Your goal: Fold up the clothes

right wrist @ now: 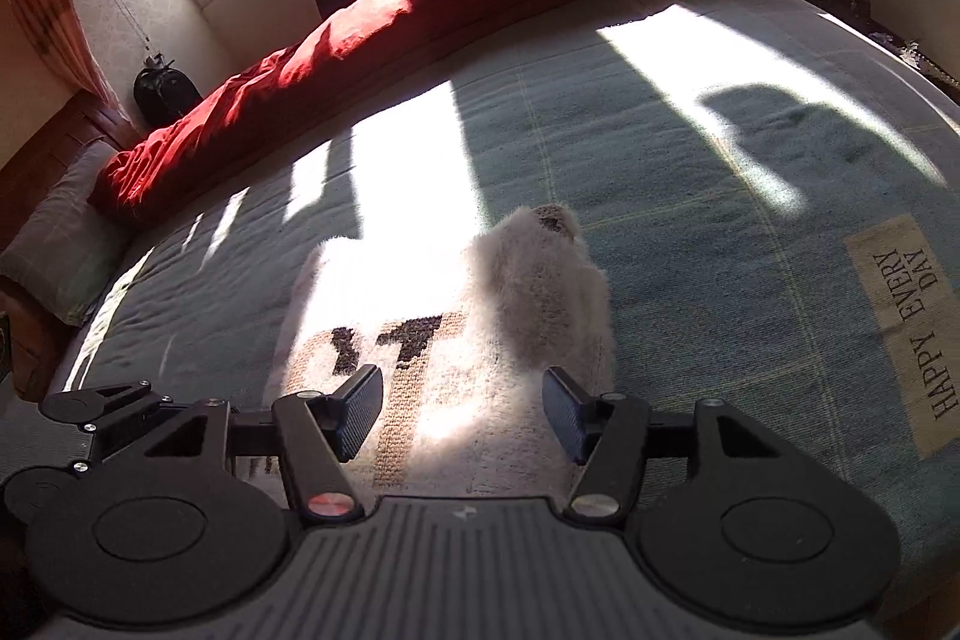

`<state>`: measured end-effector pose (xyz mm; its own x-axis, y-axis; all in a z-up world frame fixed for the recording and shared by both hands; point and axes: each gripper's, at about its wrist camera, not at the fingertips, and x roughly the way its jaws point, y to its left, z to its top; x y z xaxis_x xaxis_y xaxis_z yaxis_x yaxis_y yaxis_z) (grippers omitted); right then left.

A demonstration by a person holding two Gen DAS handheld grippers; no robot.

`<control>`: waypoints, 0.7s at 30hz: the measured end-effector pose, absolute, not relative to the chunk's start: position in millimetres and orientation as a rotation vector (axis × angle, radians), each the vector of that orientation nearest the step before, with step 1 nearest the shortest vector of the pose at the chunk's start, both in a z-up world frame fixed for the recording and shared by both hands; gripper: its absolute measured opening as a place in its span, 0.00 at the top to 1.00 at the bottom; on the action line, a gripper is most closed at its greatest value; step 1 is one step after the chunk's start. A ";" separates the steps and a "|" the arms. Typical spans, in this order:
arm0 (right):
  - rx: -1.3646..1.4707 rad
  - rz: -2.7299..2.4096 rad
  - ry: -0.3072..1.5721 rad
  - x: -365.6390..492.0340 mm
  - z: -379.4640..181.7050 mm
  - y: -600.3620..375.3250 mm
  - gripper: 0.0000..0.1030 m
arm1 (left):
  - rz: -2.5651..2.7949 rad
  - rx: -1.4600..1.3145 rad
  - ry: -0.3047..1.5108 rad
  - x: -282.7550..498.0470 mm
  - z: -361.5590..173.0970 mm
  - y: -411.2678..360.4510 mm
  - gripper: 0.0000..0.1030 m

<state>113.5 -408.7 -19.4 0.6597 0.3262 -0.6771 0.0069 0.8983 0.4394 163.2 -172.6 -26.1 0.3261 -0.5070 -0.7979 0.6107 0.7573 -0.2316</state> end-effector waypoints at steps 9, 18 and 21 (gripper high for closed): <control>0.500 0.140 0.811 71.5 -12.5 -416.5 0.31 | -0.750 0.005 1.126 134.6 -55.0 -179.8 0.01; 0.728 0.317 0.833 60.3 -21.7 -408.4 0.22 | -0.804 0.052 1.127 95.3 -50.0 -187.4 0.01; 0.797 0.403 0.897 65.9 -32.6 -392.2 0.21 | -0.779 0.029 1.170 92.8 -60.5 -182.9 0.01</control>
